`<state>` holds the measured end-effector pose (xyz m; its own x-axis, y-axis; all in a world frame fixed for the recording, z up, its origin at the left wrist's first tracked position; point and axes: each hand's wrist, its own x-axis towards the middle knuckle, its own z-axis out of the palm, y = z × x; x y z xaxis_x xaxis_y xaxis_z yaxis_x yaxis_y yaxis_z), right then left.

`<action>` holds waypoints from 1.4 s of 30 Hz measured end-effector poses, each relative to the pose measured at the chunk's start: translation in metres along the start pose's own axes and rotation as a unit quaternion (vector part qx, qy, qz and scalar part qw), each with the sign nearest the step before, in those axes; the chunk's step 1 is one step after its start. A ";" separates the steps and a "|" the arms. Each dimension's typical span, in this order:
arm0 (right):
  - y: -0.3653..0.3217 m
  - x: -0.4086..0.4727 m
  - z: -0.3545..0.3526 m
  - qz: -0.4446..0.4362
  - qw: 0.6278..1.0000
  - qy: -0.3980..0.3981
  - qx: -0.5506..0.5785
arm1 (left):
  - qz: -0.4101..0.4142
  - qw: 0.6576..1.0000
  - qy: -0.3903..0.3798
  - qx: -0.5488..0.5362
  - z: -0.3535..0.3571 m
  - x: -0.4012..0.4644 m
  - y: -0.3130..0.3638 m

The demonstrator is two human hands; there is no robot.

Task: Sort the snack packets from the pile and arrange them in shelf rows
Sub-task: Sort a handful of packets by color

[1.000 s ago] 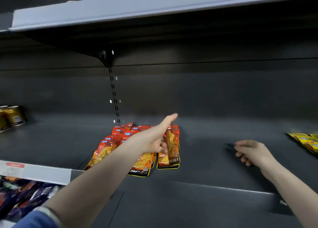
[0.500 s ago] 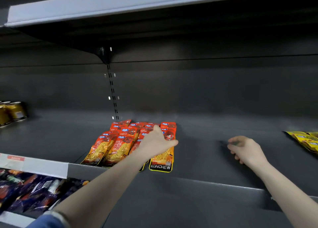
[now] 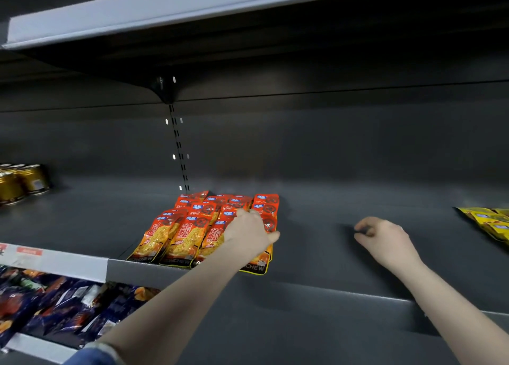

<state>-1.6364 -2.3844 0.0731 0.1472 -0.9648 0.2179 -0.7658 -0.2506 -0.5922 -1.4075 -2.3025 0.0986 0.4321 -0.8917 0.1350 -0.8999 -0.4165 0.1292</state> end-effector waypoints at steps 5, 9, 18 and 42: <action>-0.003 -0.003 -0.001 -0.019 0.999 -0.004 -0.035 | 0.004 1.000 0.008 0.027 -0.001 -0.002 0.000; -0.003 -0.005 -0.001 -0.033 0.998 -0.007 -0.049 | 0.013 0.998 0.016 0.065 -0.005 -0.007 -0.002; -0.003 -0.005 0.000 -0.040 0.997 -0.009 -0.066 | 0.018 0.995 0.016 0.093 0.000 -0.010 -0.006; -0.001 -0.005 0.006 -0.073 0.990 0.009 -0.120 | 0.080 0.986 0.119 0.082 0.022 -0.021 -0.019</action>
<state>-1.6328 -2.3796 0.0672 0.2581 -0.9172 0.3035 -0.8643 -0.3596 -0.3517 -1.4008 -2.2794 0.0720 0.2685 -0.8891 0.3707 -0.9463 -0.3154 -0.0711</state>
